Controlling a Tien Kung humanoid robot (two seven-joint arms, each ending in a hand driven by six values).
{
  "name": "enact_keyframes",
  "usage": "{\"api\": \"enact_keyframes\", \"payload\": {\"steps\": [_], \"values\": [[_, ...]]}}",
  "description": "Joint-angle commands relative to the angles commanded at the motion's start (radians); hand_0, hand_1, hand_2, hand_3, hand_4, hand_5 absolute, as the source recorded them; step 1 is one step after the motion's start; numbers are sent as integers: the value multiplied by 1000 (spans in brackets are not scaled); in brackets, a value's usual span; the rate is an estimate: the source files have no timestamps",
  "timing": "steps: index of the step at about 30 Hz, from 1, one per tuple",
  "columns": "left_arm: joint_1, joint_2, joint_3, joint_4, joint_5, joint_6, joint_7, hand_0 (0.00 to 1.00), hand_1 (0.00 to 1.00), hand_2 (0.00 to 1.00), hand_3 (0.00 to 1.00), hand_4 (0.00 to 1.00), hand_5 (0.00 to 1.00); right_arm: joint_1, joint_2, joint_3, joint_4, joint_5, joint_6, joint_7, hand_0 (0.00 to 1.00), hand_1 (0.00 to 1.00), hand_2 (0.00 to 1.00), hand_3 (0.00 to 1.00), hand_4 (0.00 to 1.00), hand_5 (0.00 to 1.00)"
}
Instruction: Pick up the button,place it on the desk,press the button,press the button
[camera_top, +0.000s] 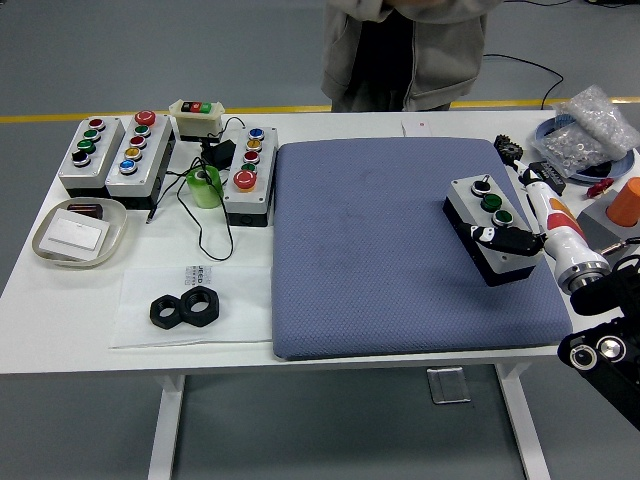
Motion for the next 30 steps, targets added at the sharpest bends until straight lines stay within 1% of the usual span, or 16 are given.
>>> {"api": "enact_keyframes", "payload": {"steps": [7,13,16,18,21,22,30], "values": [[-3,1,5,1,-12,1,-4,728,826,854,825,621,998,21,31,-21,-58,-44,6,-36,998,965,998,998,998,345],[-5,0,5,1,-16,1,-4,723,826,854,825,622,998,55,70,-33,-111,-108,18,-75,998,961,998,998,998,339],[-6,0,7,1,-18,1,-5,719,826,854,825,622,998,71,86,-30,-136,-132,34,-97,998,951,998,998,998,327],[-7,0,6,1,-18,2,-4,719,826,854,825,622,998,88,98,-30,-156,-155,54,-132,998,951,998,998,998,327],[-7,0,8,2,-22,3,-5,719,826,854,825,622,998,101,108,-27,-172,-166,67,-156,998,951,998,998,998,327],[-8,0,8,1,-22,3,-5,716,825,855,825,622,998,110,114,-24,-187,-165,74,-164,998,936,998,998,998,316],[-8,1,10,2,-26,4,-7,711,824,853,825,622,998,148,141,-8,-257,-143,85,-187,998,921,998,998,998,306]]}}
